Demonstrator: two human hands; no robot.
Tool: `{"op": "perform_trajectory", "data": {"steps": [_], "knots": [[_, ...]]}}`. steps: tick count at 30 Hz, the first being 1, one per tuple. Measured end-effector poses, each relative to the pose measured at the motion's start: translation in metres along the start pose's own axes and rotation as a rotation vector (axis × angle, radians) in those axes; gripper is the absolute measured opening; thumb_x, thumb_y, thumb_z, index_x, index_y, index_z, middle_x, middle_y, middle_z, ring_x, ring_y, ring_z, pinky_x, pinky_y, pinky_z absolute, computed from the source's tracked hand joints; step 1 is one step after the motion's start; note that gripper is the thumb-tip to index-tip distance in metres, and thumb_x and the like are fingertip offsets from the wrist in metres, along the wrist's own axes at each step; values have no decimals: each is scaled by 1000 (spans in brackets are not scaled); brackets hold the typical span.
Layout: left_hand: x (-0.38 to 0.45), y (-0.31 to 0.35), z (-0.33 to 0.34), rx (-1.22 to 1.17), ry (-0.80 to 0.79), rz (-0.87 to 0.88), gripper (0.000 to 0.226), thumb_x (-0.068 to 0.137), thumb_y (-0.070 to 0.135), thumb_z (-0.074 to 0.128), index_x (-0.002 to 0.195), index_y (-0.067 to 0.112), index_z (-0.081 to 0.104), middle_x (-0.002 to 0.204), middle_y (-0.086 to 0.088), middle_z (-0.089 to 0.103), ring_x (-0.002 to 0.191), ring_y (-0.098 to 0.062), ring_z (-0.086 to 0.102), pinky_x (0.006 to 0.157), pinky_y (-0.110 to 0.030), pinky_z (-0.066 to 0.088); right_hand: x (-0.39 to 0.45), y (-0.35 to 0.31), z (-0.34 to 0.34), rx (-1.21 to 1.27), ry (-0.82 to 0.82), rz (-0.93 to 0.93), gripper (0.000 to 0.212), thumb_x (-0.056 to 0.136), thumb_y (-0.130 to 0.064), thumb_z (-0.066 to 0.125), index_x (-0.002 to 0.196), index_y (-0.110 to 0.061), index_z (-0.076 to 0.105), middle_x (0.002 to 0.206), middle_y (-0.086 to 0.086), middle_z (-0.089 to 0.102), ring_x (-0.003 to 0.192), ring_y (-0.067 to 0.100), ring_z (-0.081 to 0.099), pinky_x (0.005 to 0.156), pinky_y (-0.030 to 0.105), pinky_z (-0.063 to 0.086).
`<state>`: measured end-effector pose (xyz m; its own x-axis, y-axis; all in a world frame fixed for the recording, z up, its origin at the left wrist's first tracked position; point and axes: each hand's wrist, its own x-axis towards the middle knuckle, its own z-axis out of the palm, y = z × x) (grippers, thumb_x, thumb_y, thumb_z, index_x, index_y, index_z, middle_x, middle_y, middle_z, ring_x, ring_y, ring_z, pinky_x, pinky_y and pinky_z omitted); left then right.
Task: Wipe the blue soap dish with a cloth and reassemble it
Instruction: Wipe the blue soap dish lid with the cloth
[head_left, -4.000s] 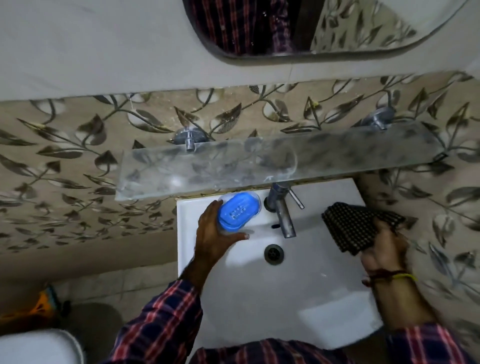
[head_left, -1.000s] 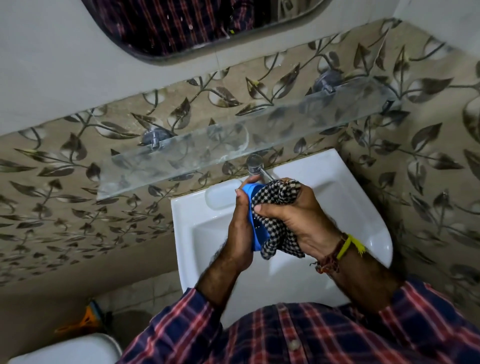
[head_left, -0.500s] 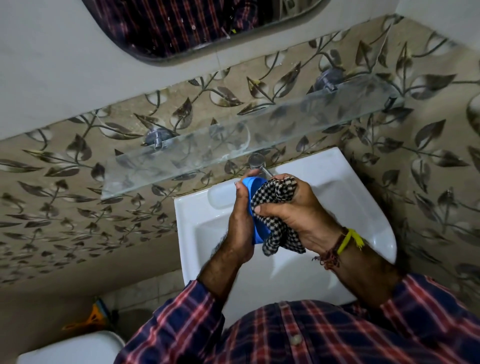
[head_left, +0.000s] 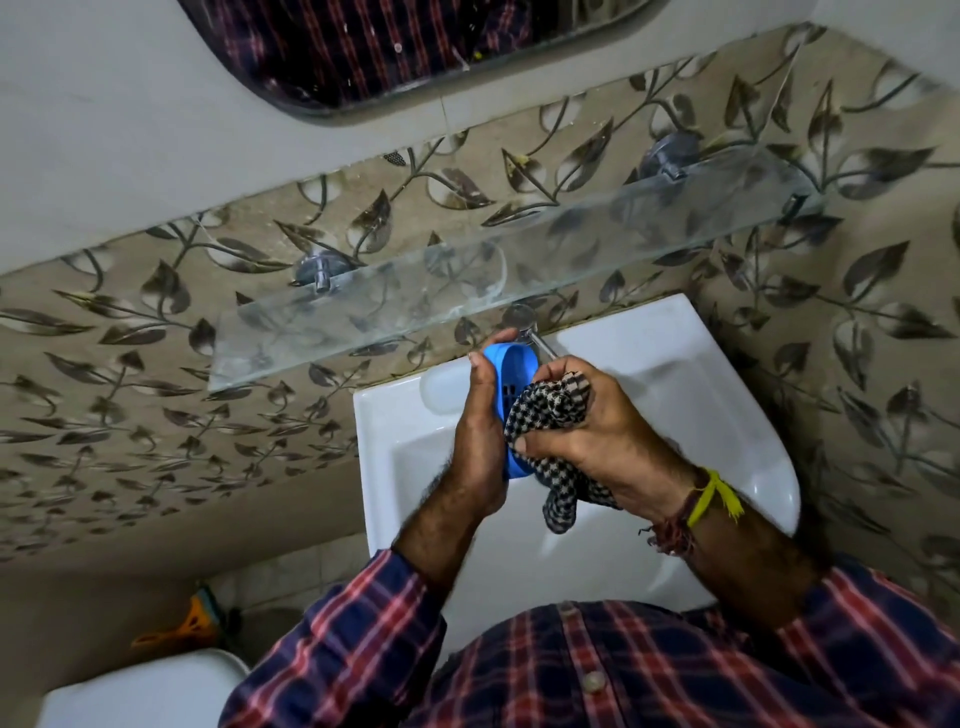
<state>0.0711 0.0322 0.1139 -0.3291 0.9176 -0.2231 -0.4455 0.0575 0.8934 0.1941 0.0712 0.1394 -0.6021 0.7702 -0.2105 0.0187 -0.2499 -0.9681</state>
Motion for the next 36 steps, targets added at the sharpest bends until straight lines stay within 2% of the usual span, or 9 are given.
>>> {"op": "perform_trajectory", "data": {"steps": [5,10,13,16,19,24,28,31,36], "knots": [[2,4,-1,18,-19,-7,58,101,56,29,141,20,49,105,-12,64,94,-23,66,80,-36,58,-5,2,-3,-145,-98,-61,46,72,12,77,105,-10,53,85,8,67,76,15,66,72,34,60],[2,6,-1,-22,89,-94,57,100,61,33,135,25,59,104,-12,70,90,-23,72,73,-35,60,-3,-3,-6,-264,-101,-155,47,72,9,77,104,-15,52,84,1,68,73,11,66,71,32,60],[3,10,-5,-6,111,-146,53,97,65,37,114,31,73,94,-6,75,82,-20,73,70,-34,61,-8,0,-7,-369,-140,-209,45,74,2,79,104,-17,51,84,-7,65,73,7,66,69,25,57],[3,4,-7,30,117,-202,58,95,70,35,90,34,80,86,-4,76,75,-19,74,70,-34,59,-13,2,-8,-408,-135,-226,45,75,2,77,103,-19,50,82,-4,66,69,10,65,65,30,56],[4,8,-11,-1,135,-253,62,95,70,36,94,27,80,88,-9,76,75,-23,74,68,-35,59,-13,0,-1,-521,-153,-297,49,75,3,73,103,-26,46,76,-1,68,62,14,65,55,39,55],[9,23,-12,53,133,-224,66,92,72,41,112,19,75,92,-12,73,78,-26,71,70,-33,57,-8,-3,-6,-644,-164,-307,50,74,1,69,103,-30,43,72,-12,66,56,4,55,53,27,42],[6,20,-13,11,159,-240,59,93,69,43,96,22,78,84,-11,75,71,-24,73,63,-31,59,-8,-2,6,-637,-196,-380,50,70,3,63,103,-28,42,70,-20,64,56,1,55,53,20,41],[8,27,-15,-15,199,-263,62,91,71,44,91,18,76,87,-13,67,76,-27,67,70,-34,52,-9,8,1,-588,-144,-350,46,77,-2,74,102,-25,44,74,-19,67,56,0,58,55,25,44],[12,26,-10,-101,304,-440,68,96,70,35,112,10,62,104,-21,66,89,-33,65,78,-39,50,-12,18,8,-586,-22,-393,45,74,-11,81,97,-27,46,73,-15,68,62,4,60,61,37,54]]}}
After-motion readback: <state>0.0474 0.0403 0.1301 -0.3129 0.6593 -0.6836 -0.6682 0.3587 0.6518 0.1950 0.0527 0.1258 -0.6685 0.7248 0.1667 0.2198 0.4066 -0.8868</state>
